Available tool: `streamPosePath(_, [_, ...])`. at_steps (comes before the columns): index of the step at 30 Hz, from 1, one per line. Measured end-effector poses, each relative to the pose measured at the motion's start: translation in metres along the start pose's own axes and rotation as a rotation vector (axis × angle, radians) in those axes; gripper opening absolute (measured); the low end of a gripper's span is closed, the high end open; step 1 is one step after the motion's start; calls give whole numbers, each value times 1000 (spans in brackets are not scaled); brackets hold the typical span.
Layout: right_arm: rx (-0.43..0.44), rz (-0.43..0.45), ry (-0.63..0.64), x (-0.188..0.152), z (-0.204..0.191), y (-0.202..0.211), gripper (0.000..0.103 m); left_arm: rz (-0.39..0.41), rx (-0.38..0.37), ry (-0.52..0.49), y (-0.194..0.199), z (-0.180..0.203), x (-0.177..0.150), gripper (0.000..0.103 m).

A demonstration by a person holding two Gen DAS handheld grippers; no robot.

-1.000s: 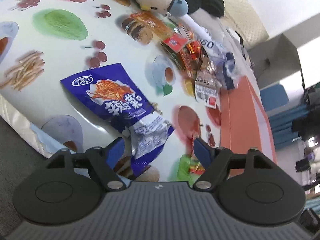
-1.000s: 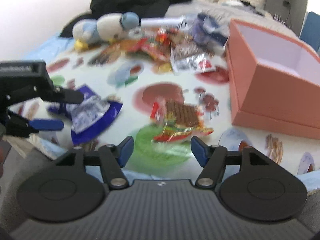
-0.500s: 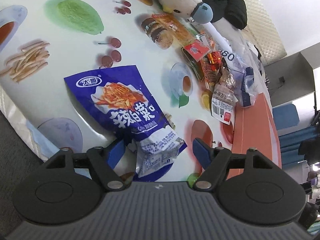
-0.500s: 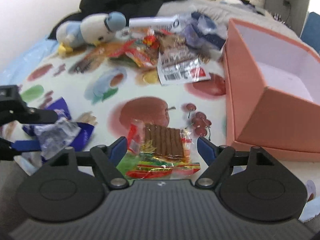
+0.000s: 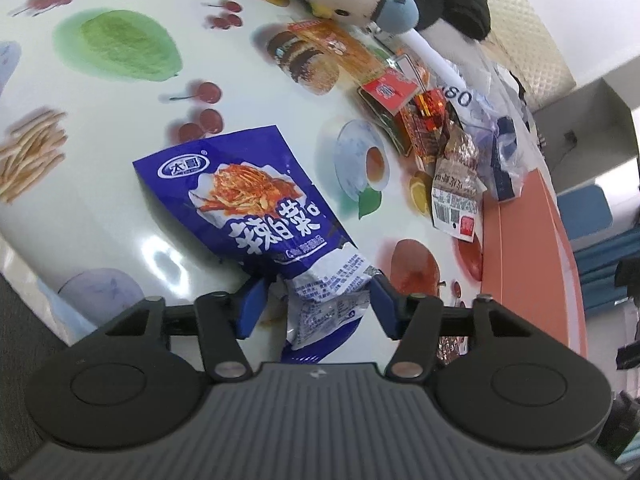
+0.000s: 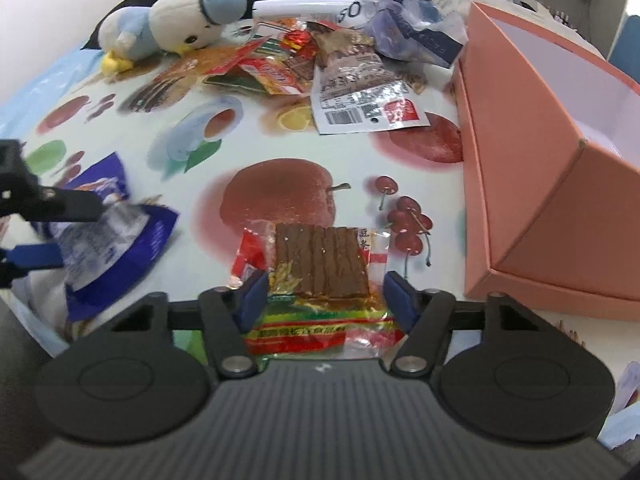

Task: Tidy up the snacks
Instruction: 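Lift the blue bag with the left tool while the right tool lifts the chocolate packet, then carry the blue bag and chocolate packet with both tools over the pink box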

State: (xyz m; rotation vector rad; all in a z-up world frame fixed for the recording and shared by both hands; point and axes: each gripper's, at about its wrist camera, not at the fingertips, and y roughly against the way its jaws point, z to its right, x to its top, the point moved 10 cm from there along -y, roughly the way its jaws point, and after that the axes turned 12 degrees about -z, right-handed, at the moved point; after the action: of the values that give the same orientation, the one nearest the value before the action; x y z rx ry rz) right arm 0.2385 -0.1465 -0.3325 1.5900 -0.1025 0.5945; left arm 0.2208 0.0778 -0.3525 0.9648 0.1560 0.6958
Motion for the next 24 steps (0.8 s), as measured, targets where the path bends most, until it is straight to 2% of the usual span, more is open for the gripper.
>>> streamPosePath(2, [-3, -1, 8, 1, -1, 0, 62, -6, -12, -5, -3, 2, 1, 53])
streamPosePath(3, [-3, -2, 11, 1, -2, 1, 62, -10, -22, -6, -6, 3, 1, 46])
streamPosePath(4, [-8, -1, 21, 2, -2, 1, 58, -15, -25, -7, -8, 3, 0, 42])
streamPosePath(5, [-9, 1, 33, 3, -3, 2, 54, -18, -21, -12, -10, 4, 0, 33])
streamPosePath(6, [-21, 10, 45, 4, -4, 4, 54, -23, -22, -20, -12, 5, -1, 29])
streamPosePath(17, [-29, 34, 13, 2, 3, 21, 53, 7, -22, -138, 4, 30, -8, 18])
streamPosePath(24, [-17, 76, -35, 2, 13, 52, 53, 36, -2, -246, 31, 58, -17, 16])
